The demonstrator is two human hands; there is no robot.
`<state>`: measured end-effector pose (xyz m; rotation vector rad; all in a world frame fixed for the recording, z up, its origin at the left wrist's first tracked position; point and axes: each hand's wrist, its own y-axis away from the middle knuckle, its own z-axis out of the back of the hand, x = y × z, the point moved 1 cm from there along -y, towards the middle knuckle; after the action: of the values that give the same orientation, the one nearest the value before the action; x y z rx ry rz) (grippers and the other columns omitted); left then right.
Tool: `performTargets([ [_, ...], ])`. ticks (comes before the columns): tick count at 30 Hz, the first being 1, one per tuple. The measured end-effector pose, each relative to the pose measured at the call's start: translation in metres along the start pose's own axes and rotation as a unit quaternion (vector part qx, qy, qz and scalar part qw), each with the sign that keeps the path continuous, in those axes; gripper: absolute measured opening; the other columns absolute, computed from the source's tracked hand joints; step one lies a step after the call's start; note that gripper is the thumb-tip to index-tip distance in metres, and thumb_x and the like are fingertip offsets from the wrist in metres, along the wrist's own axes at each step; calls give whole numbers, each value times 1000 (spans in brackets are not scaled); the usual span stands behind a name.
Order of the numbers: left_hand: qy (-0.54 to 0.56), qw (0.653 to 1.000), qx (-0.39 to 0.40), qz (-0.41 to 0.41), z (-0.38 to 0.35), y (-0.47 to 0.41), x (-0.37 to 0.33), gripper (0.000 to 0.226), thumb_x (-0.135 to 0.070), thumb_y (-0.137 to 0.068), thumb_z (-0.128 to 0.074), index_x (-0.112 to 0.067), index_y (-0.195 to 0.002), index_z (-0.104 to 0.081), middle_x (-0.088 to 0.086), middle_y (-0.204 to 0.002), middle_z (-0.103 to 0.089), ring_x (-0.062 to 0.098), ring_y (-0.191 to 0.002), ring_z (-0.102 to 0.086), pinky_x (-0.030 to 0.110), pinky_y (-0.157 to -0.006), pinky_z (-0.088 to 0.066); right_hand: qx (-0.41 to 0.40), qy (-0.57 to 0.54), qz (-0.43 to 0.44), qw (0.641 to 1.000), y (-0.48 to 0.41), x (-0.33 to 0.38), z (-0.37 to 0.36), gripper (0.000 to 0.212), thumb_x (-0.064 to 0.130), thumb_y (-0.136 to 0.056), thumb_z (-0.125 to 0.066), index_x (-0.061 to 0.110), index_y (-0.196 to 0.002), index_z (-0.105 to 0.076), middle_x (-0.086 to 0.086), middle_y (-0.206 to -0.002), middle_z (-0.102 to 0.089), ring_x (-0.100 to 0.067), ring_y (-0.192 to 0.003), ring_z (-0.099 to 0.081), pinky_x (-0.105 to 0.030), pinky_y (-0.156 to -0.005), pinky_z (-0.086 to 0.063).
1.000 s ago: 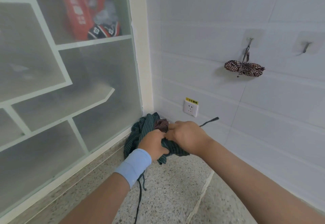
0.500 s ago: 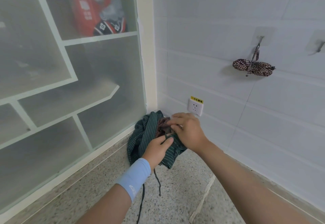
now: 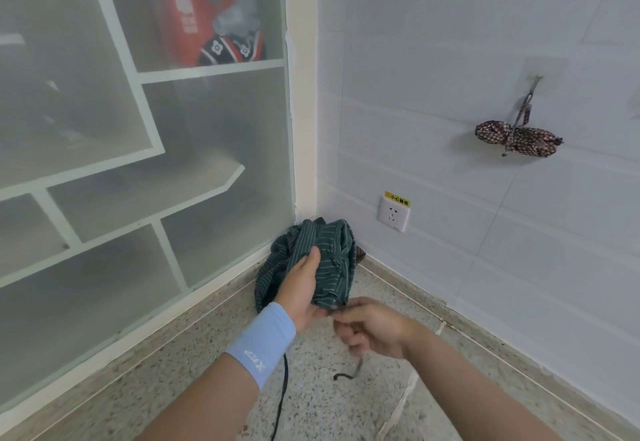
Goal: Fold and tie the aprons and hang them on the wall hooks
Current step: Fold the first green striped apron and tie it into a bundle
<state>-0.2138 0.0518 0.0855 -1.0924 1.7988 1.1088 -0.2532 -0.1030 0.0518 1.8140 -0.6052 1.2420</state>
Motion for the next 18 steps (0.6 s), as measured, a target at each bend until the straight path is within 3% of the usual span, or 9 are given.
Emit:
performTargets([
  [2,-108,993,54,-9,9,4,-7,51,-56,-98,-42,-17,-123,-64,10,-115,-71,29,-108,-67,48,-101,-49,-51,117,-31,991,2,3,21,16,20,-100,-55,16,-103,-70,3,-63,-30,-13,-55,-28,-24,-52,-31],
  [4,-293,950,108,-19,13,10,-10,62,-63,-96,-39,-10,-118,-65,6,-107,-71,24,-98,-68,43,-99,-49,-79,229,-52,969,7,15,33,13,16,-100,-54,19,-104,-66,4,-65,-40,-11,-58,-36,-23,-55,-35],
  [7,-452,882,127,-50,6,18,-5,55,-57,-97,-41,-7,-75,-48,-2,-67,-46,11,-60,-47,34,-70,-43,-90,360,-86,925,10,35,42,40,-1,-88,-53,13,-125,-57,-9,-98,-64,-23,-85,-59,-36,-77,-54],
  [8,-466,875,112,-66,3,19,-4,49,-52,-99,-42,-14,-68,-38,-4,-61,-37,10,-53,-39,32,-64,-35,-85,377,-92,918,10,40,42,44,1,-81,-53,11,-124,-57,-12,-98,-63,-26,-84,-57,-38,-76,-53],
  [9,-474,871,100,-83,2,19,-5,47,-49,-100,-43,-18,-66,-34,-5,-60,-33,11,-52,-35,32,-62,-32,-75,345,-97,931,9,42,43,41,4,-77,-52,11,-116,-60,-11,-86,-57,-24,-72,-50,-33,-64,-47],
  [10,-488,862,98,-92,2,19,-7,47,-48,-101,-43,-18,-65,-34,-5,-62,-34,11,-53,-36,31,-62,-31,-65,274,-120,952,7,42,46,32,4,-78,-49,11,-106,-62,-7,-75,-47,-18,-61,-37,-27,-53,-34],
  [12,-542,826,119,-96,3,18,-8,47,-47,-101,-41,-15,-67,-40,-3,-74,-40,12,-65,-43,31,-67,-36,-45,189,-154,969,3,41,54,24,-1,-92,-46,12,-89,-66,-1,-64,-38,-9,-52,-21,-22,-46,-16],
  [15,-647,743,141,-95,-1,22,4,46,-45,-102,-39,-19,-64,-44,-1,-89,-43,16,-87,-44,34,-81,-38,-43,231,-180,955,-2,51,56,13,8,-98,-49,10,-97,-62,3,-61,-34,-9,-48,-18,-21,-43,-13],
  [18,-624,770,69,-113,-2,22,15,47,-42,-104,-35,-22,-62,-42,-2,-85,-43,18,-84,-47,35,-76,-38,-71,418,-181,887,-12,70,39,10,12,-92,-44,7,-88,-52,-3,-63,-37,-14,-48,-26,-25,-42,-22],
])
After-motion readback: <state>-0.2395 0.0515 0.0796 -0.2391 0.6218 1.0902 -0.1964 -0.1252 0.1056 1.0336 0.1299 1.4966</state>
